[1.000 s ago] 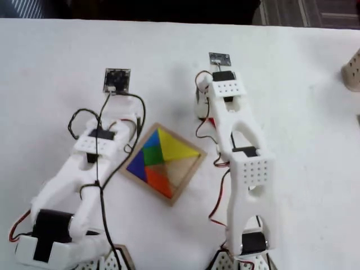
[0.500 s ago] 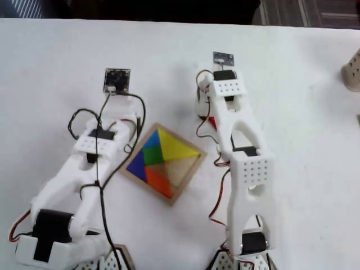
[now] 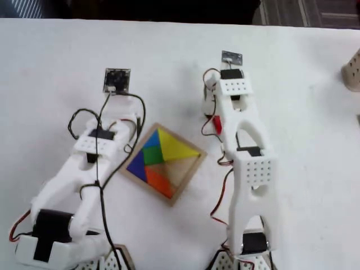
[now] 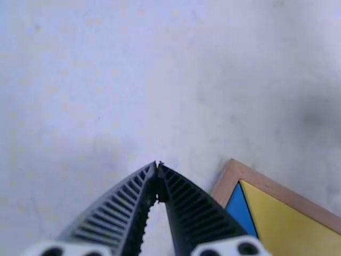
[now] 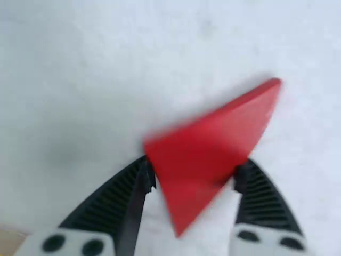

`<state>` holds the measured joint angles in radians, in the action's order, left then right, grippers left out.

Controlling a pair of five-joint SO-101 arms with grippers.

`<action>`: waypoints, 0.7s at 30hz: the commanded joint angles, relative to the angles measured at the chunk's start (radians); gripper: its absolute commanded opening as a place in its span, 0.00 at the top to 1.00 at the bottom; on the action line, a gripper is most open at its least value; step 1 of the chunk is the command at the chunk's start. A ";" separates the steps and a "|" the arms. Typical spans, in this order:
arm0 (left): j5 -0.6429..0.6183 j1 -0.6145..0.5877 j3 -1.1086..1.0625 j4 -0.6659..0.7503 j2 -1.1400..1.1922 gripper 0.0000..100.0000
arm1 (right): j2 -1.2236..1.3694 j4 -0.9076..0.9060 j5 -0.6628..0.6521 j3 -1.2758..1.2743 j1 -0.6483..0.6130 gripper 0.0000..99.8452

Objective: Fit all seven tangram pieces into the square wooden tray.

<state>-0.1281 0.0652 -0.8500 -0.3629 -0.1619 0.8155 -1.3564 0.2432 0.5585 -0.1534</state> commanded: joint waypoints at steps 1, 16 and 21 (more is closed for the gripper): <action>0.011 0.024 0.061 0.026 -0.002 0.98 | -0.005 -0.015 0.006 0.017 0.007 0.86; 0.011 0.022 0.063 0.026 -0.002 0.98 | -0.047 -0.107 -0.038 0.051 0.013 0.86; 0.011 0.022 0.063 0.026 -0.002 0.98 | -0.068 -0.104 -0.037 0.048 0.065 0.86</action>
<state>-0.1281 0.0637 -0.8500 -0.3629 -0.1619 0.8170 -1.4438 0.2232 0.5892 -0.1289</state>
